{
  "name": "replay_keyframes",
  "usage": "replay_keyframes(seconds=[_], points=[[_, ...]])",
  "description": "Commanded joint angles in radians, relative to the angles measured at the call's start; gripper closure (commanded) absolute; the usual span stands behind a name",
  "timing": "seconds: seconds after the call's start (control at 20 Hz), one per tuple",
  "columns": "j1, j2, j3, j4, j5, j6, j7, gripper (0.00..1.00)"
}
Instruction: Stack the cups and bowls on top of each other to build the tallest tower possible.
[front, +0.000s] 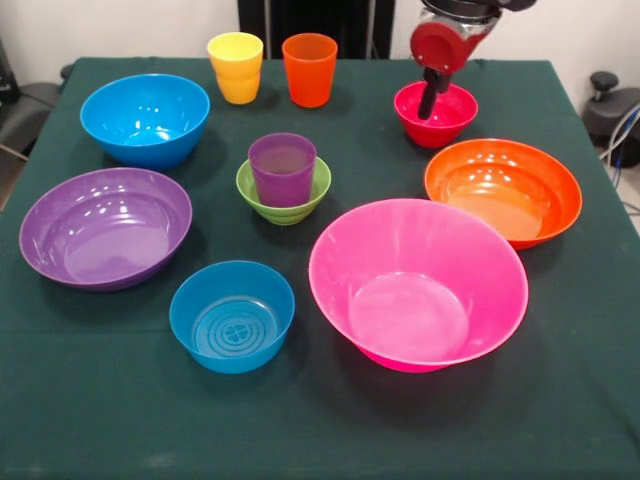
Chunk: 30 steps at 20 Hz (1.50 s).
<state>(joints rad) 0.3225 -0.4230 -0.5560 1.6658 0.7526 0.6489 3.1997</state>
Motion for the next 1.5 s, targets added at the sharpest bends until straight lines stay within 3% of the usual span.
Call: replay_keyframes(seconds=[0.05,0.35,0.5,0.6,0.75,0.95,1.5], points=[[0.004,0.04,0.108,0.041,0.039,-0.06,0.202,0.0],[0.005,0.02,0.129,0.097,0.061,-0.104,0.181,0.0],[-0.033,-0.008,0.171,0.172,0.063,-0.173,0.088,0.0],[-0.076,-0.001,0.193,0.205,0.015,-0.228,-0.011,0.0],[-0.134,0.003,0.271,0.249,-0.005,-0.347,-0.063,0.0],[-0.173,0.016,0.329,0.278,-0.037,-0.437,-0.044,0.0],[-0.236,-0.04,0.428,0.36,-0.07,-0.469,0.008,0.0]])
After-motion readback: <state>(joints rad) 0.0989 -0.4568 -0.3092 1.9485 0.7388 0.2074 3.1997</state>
